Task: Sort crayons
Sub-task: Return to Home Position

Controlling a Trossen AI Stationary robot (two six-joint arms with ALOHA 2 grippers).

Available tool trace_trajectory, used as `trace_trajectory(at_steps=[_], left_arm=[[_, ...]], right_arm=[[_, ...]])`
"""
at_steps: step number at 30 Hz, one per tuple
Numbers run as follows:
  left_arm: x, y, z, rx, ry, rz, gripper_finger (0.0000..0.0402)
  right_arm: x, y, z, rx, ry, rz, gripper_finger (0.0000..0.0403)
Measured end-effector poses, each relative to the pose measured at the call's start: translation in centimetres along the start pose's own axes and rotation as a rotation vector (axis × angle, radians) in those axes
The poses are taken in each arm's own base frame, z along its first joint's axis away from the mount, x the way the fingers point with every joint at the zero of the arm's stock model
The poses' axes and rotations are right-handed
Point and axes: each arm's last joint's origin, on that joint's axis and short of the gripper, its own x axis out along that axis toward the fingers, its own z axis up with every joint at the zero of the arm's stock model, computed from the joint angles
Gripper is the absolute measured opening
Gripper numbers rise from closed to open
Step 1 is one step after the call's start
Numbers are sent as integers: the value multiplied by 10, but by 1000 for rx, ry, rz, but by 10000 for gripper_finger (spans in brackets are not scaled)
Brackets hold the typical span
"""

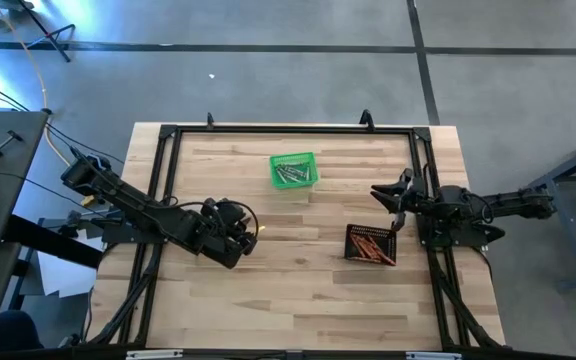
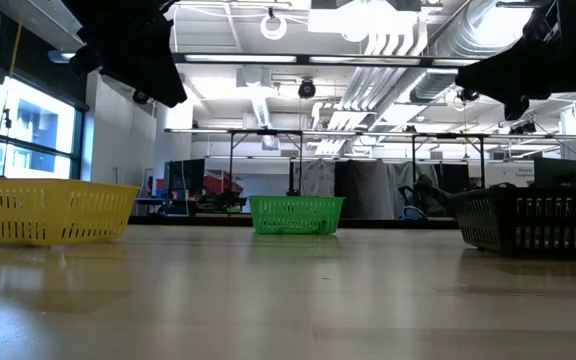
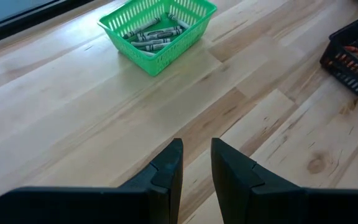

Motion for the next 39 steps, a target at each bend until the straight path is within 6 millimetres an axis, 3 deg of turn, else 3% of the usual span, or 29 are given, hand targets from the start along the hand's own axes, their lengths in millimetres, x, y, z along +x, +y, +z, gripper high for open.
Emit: trace_trajectory(at_steps=[18, 28, 35, 39], left_arm=[[0, 0, 0, 19, 0, 0, 70], [0, 0, 0, 19, 0, 0, 70], [0, 0, 0, 20, 0, 1, 70], [0, 0, 0, 20, 1, 1, 70]], right_arm=[[-1, -2, -14, -35, 135, -26, 75], [1, -2, -19, -12, 46, -6, 75], [1, 0, -11, -13, -31, 29, 75], [1, -3, -10, 42, -51, -85, 75]])
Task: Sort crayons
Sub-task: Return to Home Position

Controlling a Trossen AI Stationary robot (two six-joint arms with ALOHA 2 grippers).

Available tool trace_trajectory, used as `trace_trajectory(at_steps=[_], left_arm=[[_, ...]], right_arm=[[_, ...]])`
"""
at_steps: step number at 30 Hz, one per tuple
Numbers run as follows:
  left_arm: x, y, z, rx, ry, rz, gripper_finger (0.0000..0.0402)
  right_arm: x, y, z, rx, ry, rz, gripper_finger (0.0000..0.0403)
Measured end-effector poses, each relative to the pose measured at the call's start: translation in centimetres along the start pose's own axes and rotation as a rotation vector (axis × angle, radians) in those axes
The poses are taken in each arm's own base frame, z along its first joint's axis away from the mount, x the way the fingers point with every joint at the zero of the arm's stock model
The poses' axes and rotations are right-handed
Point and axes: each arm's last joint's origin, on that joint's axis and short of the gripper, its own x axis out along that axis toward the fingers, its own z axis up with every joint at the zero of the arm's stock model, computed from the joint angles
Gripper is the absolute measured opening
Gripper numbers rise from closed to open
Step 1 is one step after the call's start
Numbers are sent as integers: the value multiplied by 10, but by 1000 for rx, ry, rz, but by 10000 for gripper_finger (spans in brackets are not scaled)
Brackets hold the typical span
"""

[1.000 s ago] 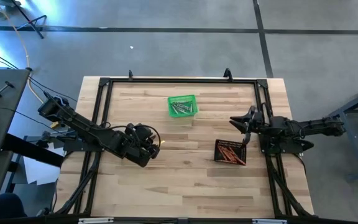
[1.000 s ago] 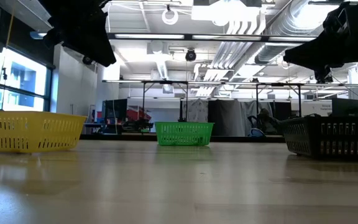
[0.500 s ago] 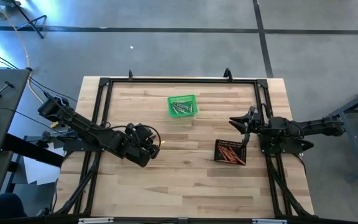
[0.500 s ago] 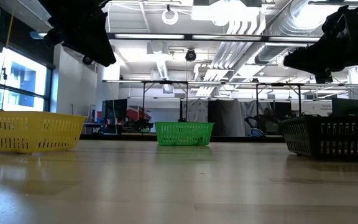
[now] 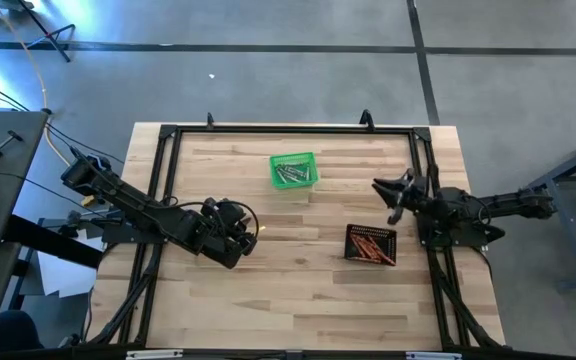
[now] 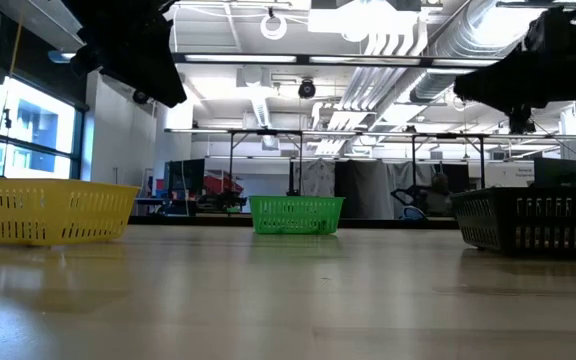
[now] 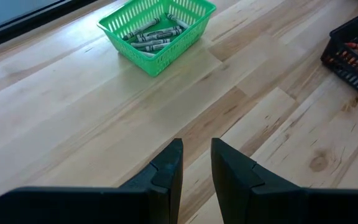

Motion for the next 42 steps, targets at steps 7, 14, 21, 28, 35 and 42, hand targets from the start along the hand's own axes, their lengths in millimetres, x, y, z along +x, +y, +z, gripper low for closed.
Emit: trace_trajectory(at_steps=[7, 14, 21, 28, 35, 42], left_arm=[[0, 0, 0, 0, 0, 0, 70], [0, -2, 0, -1, 13, -27, 70], [0, -9, 4, -40, -4, -85, 70], [0, -11, 8, -19, -88, -67, 70], [1, -16, 13, 142, -115, -109, 70], [-12, -41, 18, 501, -152, -432, 70]], right_arm=[[-1, -7, -4, 115, -7, -253, 75], [-5, -16, -7, 83, -50, -553, 75], [-7, -18, -6, 241, -134, -646, 75], [-5, -17, -7, 243, -107, -582, 75], [-5, -15, -8, 246, -84, -525, 75], [-4, -15, -8, 247, -80, -514, 75]])
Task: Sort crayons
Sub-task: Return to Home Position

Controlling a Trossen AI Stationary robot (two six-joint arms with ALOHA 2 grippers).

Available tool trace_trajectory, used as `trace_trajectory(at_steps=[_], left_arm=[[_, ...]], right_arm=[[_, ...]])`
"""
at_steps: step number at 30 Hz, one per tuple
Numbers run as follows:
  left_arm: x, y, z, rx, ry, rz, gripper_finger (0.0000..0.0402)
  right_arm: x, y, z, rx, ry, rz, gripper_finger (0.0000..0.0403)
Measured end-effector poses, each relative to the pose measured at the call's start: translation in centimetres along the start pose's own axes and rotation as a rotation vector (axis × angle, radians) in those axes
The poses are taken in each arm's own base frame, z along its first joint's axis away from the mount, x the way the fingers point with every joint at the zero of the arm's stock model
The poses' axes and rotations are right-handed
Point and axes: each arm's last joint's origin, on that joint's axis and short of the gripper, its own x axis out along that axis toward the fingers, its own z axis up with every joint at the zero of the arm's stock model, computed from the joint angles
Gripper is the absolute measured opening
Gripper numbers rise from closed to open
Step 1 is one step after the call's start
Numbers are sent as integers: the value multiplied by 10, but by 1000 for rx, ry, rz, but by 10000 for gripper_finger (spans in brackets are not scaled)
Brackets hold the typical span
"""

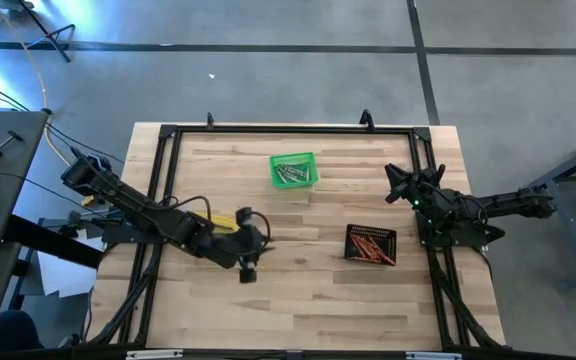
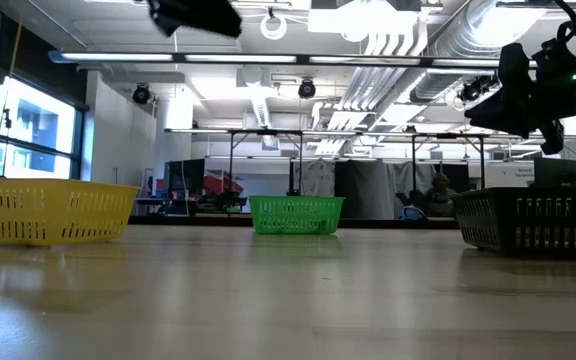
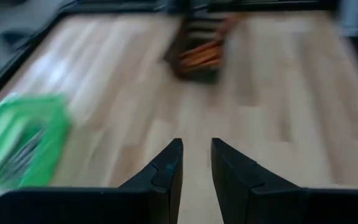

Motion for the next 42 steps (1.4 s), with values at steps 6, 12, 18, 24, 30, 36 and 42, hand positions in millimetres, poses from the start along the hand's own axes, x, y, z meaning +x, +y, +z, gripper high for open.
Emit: trace_trajectory(at_steps=[6, 12, 18, 24, 30, 36, 42], left_arm=[[0, -5, 5, 101, -26, -122, 70], [-17, 3, -14, -5, -16, -221, 70], [-50, 34, -60, -152, -116, -327, 70], [-68, 50, -107, -108, -169, -445, 70], [-82, 65, -133, -48, -275, -555, 70], [-86, 74, -153, -21, -352, -589, 70], [-88, 79, -165, 7, -403, -622, 70]], right_arm=[[0, 0, 0, 0, 0, 0, 75], [0, 0, 0, -1, 0, -1, 75], [0, 0, -1, -9, 6, -1, 75], [0, 0, -2, -15, 22, 22, 75], [0, 0, -3, -23, 29, 24, 75], [0, 0, -3, -30, 34, 24, 75], [0, -1, -4, -36, 38, 22, 75]])
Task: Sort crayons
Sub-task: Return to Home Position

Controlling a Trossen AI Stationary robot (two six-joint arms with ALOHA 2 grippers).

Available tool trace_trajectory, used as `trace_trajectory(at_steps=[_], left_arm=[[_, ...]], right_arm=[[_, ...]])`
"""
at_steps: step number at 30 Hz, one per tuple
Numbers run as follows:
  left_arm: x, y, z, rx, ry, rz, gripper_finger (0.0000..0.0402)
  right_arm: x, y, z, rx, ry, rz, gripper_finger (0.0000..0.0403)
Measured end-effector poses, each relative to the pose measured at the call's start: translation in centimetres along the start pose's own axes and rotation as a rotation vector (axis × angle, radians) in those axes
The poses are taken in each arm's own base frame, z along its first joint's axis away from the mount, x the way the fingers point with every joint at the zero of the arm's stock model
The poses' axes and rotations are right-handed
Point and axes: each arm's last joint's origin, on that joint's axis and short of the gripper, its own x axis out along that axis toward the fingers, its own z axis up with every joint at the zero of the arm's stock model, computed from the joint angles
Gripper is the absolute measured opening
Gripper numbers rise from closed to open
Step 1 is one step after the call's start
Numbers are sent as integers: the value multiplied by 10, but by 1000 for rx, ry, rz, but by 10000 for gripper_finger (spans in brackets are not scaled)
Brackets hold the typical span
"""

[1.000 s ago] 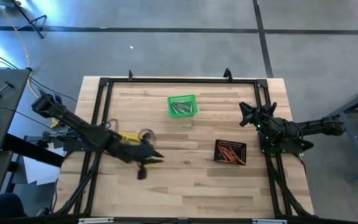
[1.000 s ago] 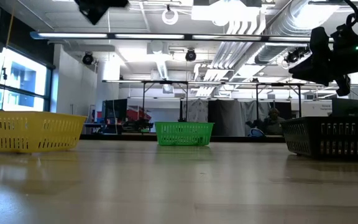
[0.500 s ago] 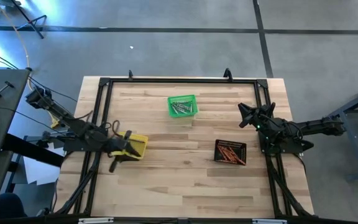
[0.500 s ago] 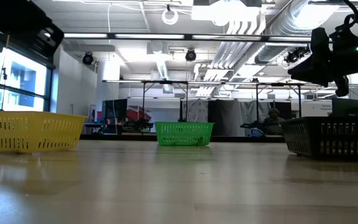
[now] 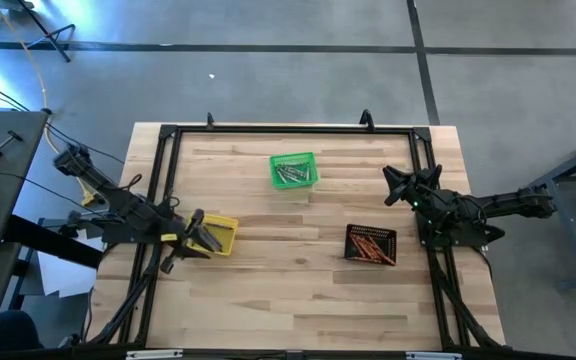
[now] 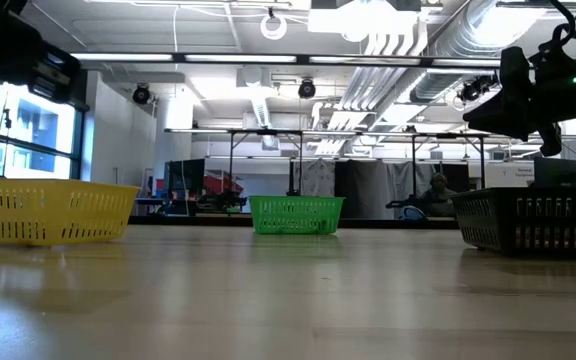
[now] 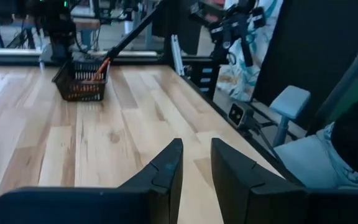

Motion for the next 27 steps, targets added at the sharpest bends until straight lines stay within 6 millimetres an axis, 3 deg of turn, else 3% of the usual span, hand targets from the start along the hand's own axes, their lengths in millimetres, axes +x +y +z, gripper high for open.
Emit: trace_trajectory(at_steps=[14, 27], left_arm=[[-16, 3, -13, 94, -123, -61, 70], [-21, 1, -11, 181, -165, -148, 70]], right_arm=[[0, 0, 0, -3, 2, -1, 75], [0, 0, 0, -5, 3, -2, 75]])
